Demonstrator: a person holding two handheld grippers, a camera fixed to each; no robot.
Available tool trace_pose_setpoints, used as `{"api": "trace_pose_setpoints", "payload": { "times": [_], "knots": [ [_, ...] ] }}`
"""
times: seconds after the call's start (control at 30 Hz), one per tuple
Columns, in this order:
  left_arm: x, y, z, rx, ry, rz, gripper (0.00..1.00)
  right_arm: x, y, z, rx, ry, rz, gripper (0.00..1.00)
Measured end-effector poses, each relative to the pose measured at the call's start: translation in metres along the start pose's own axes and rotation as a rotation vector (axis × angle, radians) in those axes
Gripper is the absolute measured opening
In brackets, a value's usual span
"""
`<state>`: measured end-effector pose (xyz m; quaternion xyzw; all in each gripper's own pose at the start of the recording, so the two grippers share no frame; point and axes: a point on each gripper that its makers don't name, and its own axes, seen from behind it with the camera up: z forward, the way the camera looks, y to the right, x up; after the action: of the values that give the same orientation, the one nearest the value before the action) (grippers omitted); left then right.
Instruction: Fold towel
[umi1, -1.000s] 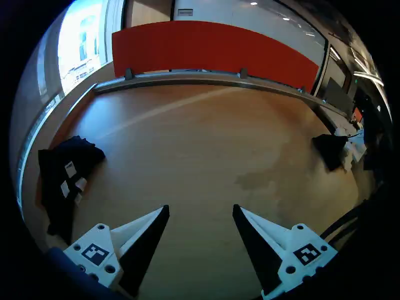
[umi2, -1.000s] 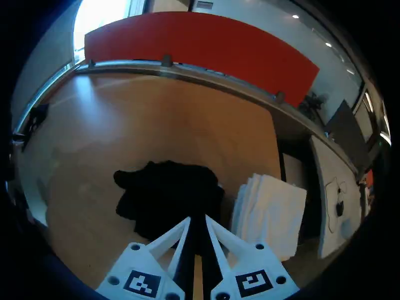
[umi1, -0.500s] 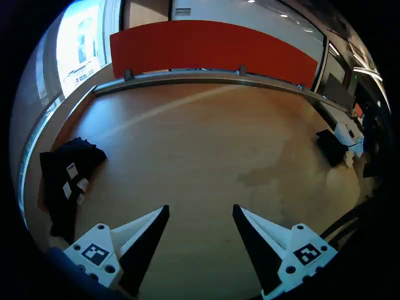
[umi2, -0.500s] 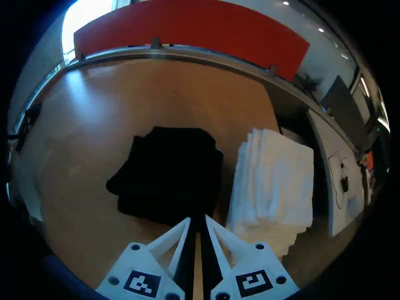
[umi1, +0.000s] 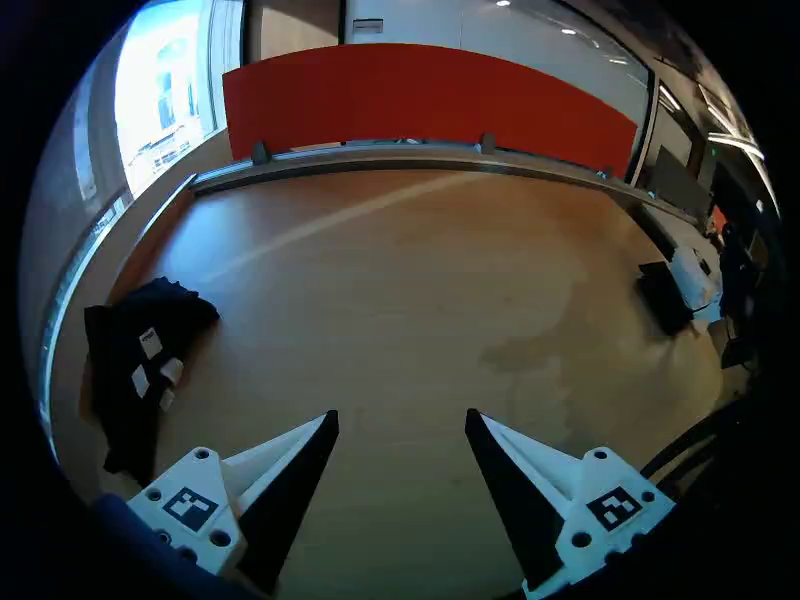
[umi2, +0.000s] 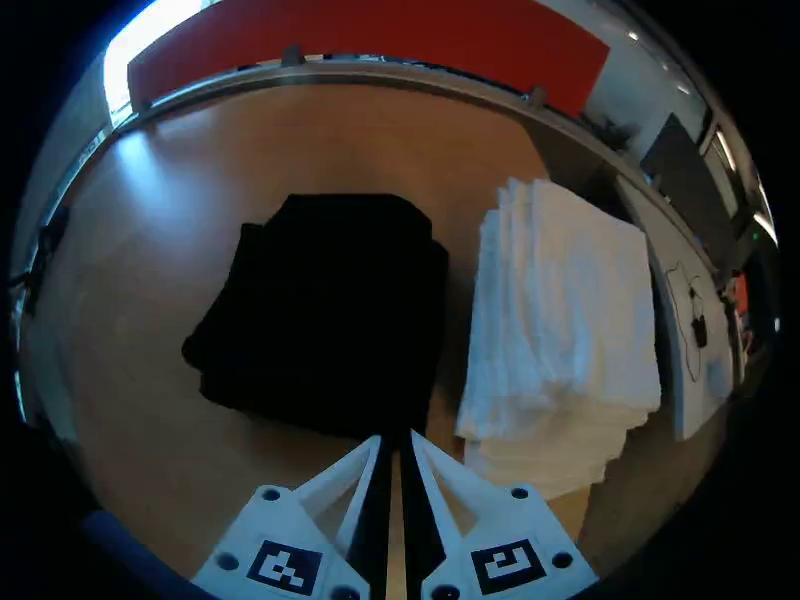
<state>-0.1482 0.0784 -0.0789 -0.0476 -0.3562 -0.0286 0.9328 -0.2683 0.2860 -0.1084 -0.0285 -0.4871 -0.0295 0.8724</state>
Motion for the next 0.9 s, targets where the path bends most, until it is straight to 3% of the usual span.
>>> {"api": "trace_pose_setpoints", "payload": {
  "times": [0.5, 0.9],
  "knots": [
    [-0.002, -0.001, 0.0, 0.008, -0.002, 0.0, 0.94, -0.009, 0.002, 0.016, -0.018, -0.036, 0.019, 0.06],
    [-0.001, -0.002, 0.001, 0.007, -0.002, -0.001, 0.94, -0.006, 0.004, 0.007, -0.032, 0.001, 0.019, 0.19]
  ]
}}
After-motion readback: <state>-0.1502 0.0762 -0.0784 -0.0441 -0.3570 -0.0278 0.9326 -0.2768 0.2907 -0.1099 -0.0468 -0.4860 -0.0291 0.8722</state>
